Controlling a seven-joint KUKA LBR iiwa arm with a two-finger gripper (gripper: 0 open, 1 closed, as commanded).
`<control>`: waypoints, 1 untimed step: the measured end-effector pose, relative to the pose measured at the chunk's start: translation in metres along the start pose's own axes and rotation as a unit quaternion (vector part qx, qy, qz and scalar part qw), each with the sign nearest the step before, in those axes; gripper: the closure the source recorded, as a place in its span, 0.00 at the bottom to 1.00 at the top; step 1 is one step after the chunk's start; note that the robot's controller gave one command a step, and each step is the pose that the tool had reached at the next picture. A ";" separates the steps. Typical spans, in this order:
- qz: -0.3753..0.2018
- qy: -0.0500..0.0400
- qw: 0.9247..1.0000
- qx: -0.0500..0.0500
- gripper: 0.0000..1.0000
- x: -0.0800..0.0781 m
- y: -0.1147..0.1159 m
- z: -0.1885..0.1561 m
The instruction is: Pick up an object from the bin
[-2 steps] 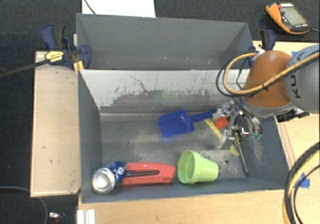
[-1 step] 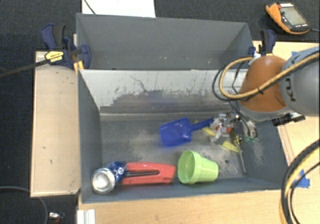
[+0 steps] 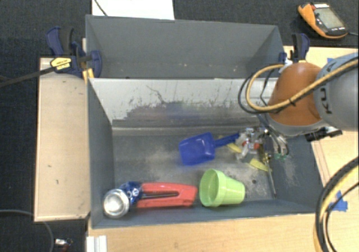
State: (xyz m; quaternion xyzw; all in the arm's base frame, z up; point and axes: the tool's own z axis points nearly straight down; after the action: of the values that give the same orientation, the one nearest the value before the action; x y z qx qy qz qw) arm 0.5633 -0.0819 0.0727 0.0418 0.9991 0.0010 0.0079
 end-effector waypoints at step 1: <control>0.007 0.000 1.000 -0.001 1.00 -0.023 0.005 0.001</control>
Offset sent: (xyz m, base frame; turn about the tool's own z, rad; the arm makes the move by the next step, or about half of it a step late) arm -0.0181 0.0103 -0.0027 0.0249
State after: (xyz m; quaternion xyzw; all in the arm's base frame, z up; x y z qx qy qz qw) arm 0.5865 -0.0785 0.0724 0.0485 0.9988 0.0023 0.0084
